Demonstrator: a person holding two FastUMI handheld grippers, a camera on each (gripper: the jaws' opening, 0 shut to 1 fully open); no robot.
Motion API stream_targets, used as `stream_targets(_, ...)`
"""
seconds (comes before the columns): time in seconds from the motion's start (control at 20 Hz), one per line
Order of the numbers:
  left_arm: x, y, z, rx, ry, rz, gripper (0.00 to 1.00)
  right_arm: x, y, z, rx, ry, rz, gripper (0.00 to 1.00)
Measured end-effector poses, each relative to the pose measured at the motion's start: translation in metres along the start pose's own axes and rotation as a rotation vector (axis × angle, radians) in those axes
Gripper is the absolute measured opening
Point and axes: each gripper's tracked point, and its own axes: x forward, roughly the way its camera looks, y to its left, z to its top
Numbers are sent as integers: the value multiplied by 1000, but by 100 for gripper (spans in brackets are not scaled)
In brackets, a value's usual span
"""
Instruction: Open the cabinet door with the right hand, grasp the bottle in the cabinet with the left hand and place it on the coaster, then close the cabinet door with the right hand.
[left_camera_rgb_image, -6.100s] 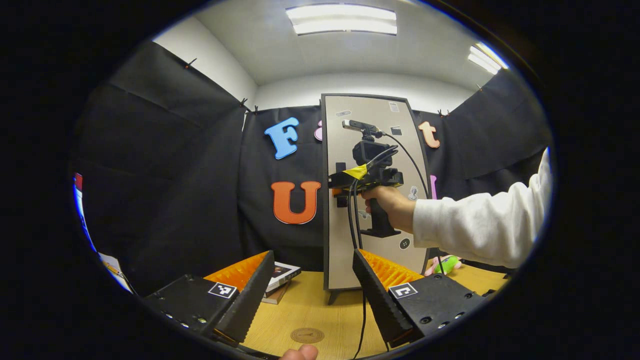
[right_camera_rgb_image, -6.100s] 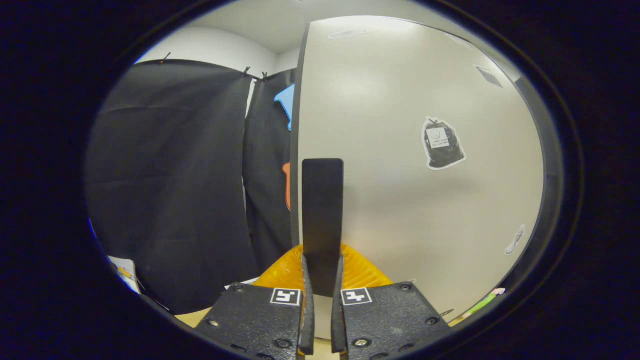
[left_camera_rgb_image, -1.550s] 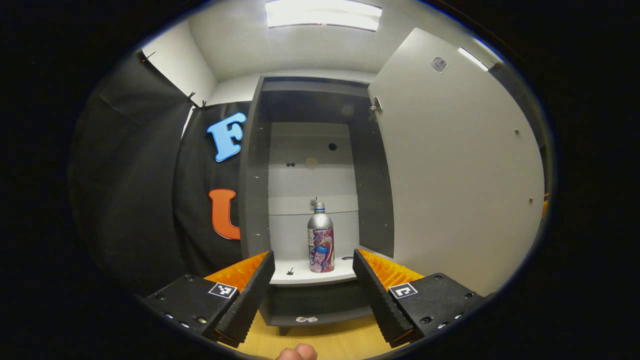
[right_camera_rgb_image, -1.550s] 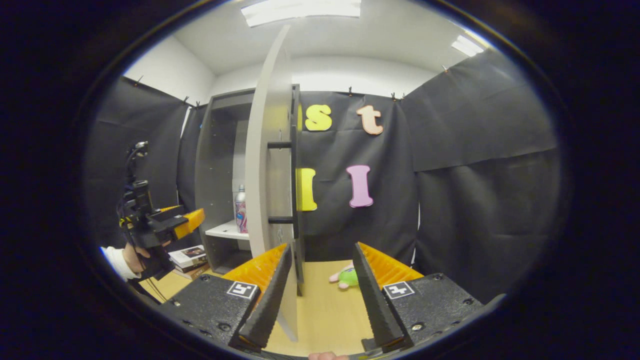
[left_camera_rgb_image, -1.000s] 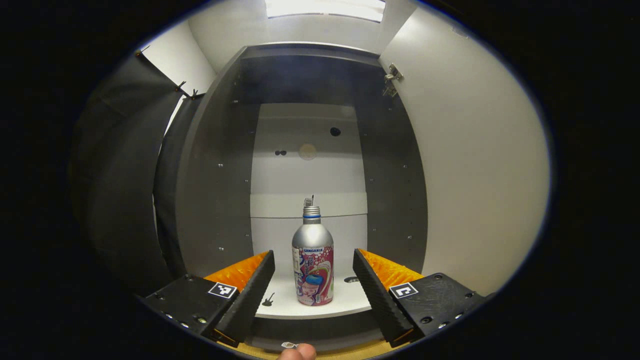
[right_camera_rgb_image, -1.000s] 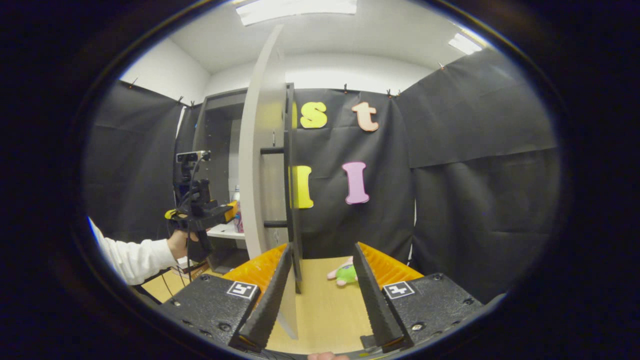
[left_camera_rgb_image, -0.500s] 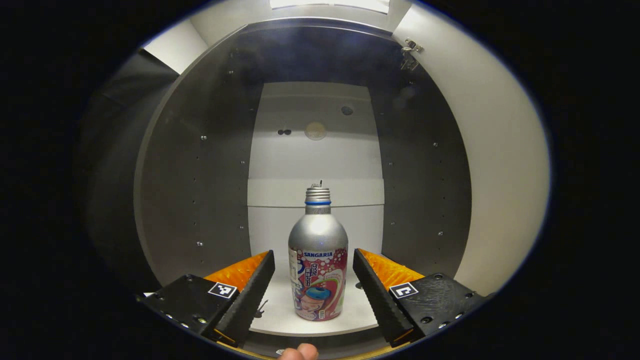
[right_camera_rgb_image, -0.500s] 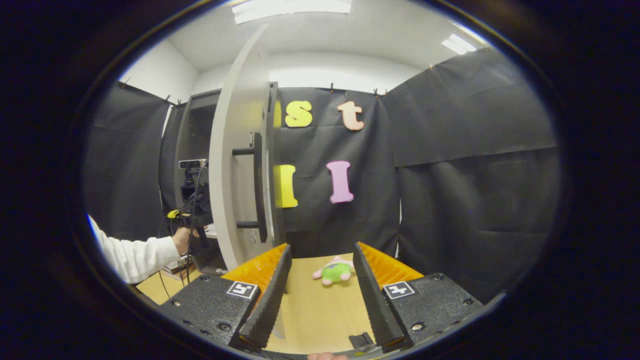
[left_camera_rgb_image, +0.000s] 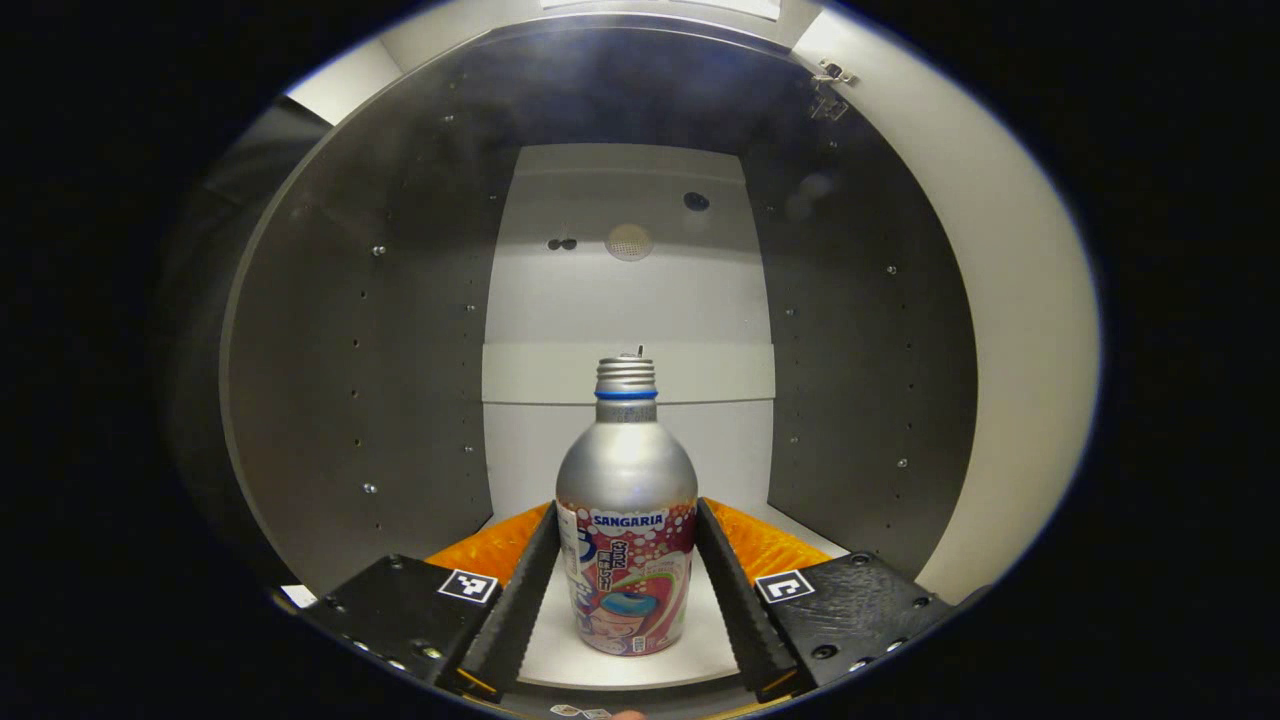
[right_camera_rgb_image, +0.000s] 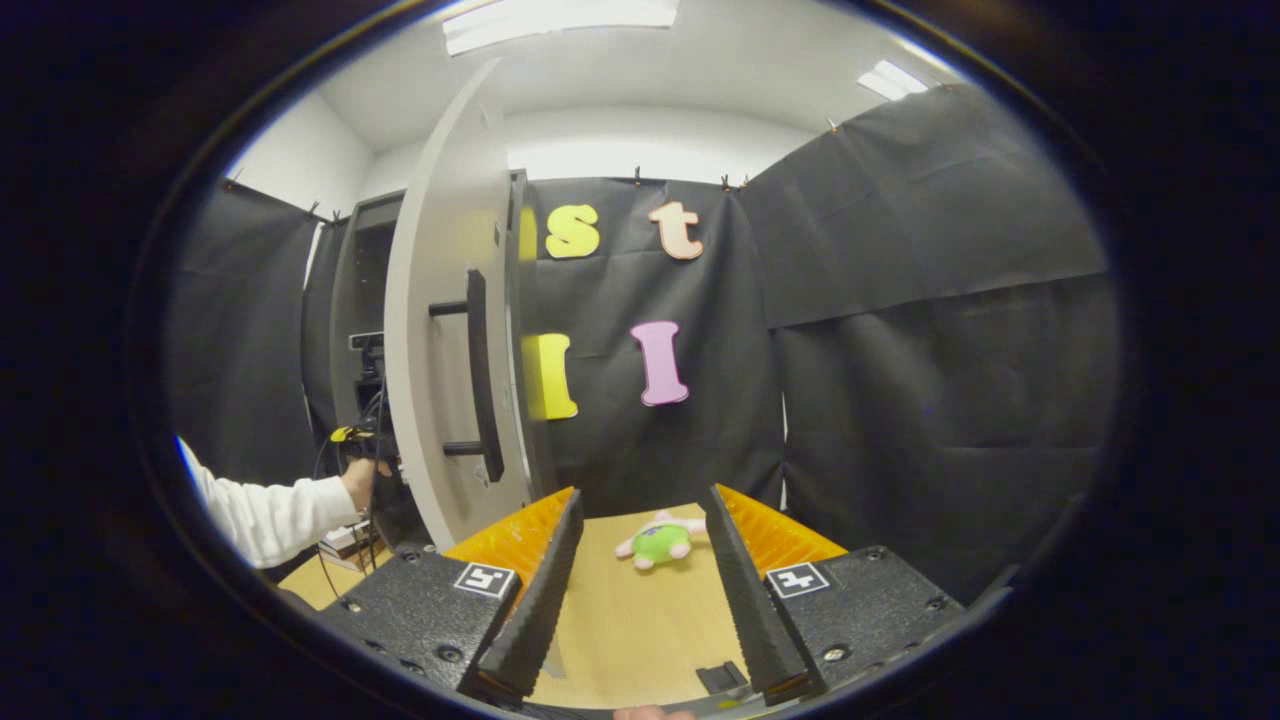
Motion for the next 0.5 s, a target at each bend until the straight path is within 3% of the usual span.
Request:
stream_targets(0.2, -17, 9, 6, -35, -18, 4, 74, 2, 9, 2, -5, -6, 21, 77)
stream_targets(0.5, -95, 42, 10, -28, -98, 8, 74, 8, 23, 0, 45, -18, 63, 78)
